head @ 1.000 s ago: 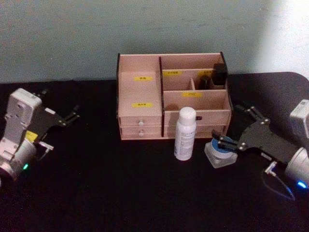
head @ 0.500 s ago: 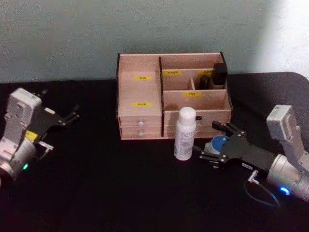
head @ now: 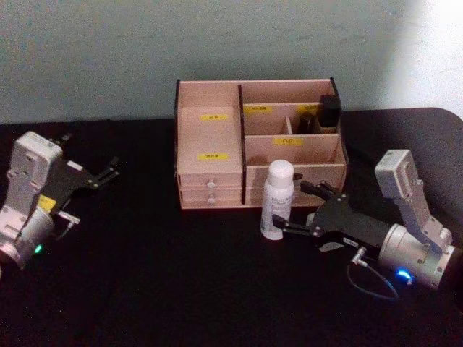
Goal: Pick up the facial cleanser and watermelon frost from the table and place them into the tiered storage box.
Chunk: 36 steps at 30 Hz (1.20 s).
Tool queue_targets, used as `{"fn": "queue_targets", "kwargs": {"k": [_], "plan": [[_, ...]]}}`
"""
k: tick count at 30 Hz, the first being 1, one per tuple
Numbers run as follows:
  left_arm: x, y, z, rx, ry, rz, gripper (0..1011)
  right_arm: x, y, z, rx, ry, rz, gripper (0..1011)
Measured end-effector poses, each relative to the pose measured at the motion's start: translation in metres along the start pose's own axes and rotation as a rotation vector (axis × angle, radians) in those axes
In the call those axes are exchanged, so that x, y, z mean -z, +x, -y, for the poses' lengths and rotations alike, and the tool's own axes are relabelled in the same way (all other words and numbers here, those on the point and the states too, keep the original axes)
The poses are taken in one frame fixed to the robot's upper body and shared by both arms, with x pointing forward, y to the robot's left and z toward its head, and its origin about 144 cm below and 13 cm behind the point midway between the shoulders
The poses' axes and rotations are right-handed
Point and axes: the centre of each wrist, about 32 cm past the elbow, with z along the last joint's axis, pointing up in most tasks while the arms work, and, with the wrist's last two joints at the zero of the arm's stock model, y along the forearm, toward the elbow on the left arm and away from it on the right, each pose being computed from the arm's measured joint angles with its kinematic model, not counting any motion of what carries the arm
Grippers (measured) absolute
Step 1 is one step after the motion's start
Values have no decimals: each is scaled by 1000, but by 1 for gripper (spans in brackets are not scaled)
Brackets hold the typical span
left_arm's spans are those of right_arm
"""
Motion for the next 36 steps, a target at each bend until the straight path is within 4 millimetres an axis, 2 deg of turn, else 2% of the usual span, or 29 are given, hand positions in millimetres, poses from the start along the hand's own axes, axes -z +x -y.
{"fn": "queue_targets", "kwargs": {"k": [23,36], "plan": [[0,0,0,0,0,0,1001,3,7,-29,9,-11,-34,1003],[0,0,0,0,0,0,1001,4,11,-36,3,-20,-44,1003]]}}
